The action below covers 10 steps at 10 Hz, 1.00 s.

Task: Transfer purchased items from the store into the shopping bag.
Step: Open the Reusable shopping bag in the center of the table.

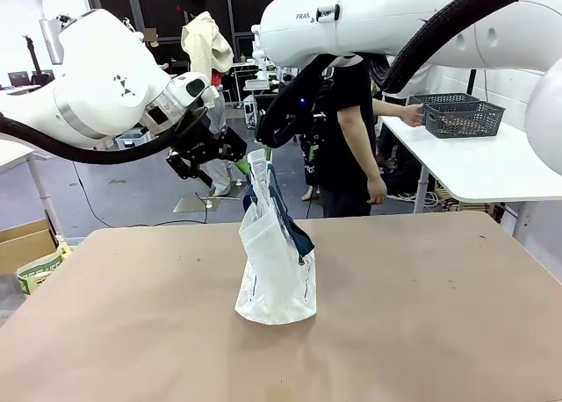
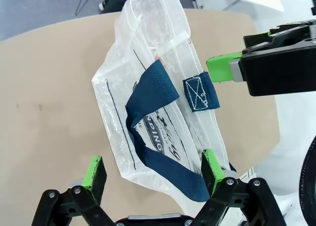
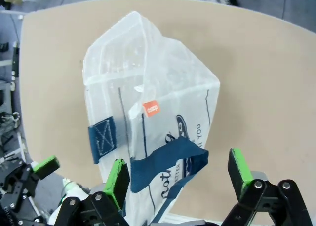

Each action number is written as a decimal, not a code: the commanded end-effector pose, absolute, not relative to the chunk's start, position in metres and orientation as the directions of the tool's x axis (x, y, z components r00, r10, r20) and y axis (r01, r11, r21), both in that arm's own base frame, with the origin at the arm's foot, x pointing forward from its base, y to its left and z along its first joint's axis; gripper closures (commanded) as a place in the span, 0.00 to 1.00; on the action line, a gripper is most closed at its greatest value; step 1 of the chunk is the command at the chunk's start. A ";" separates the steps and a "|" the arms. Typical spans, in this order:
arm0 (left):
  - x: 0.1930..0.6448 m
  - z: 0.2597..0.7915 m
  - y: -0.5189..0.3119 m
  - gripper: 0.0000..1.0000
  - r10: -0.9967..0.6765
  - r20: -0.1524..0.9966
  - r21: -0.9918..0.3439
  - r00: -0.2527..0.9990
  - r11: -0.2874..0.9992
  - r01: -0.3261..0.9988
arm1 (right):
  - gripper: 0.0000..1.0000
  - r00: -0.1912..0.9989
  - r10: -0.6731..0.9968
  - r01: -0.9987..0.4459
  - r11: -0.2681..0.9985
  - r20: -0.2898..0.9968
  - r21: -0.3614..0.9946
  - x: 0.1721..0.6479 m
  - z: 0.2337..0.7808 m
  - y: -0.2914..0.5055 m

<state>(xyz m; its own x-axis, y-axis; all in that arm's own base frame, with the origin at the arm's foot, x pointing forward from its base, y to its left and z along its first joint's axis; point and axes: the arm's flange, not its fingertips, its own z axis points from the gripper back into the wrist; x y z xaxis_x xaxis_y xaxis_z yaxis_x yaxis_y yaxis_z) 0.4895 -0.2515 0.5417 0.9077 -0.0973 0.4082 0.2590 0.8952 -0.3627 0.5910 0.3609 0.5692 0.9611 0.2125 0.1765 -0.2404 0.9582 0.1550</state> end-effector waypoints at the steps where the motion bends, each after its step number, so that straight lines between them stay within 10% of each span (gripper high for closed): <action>1: 0.487 0.539 -0.250 0.00 -0.084 0.393 -0.376 0.916 0.894 0.243 | 0.00 0.961 0.207 -0.241 0.954 0.185 0.181 0.596 0.579 0.372; 10: 0.481 0.527 -0.272 0.00 -0.055 0.315 -0.378 0.948 0.908 0.178 | 0.00 0.974 0.212 -0.224 0.951 0.082 0.211 0.606 0.547 0.367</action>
<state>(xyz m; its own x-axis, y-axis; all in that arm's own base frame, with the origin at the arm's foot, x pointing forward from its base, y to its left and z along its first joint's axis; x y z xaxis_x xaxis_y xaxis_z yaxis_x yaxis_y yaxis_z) 0.4836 -0.2666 0.5273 0.9311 -0.0909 0.3532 0.2305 0.8972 -0.3767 0.6010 0.3644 0.5413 0.9714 0.2090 0.1131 -0.2275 0.9553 0.1887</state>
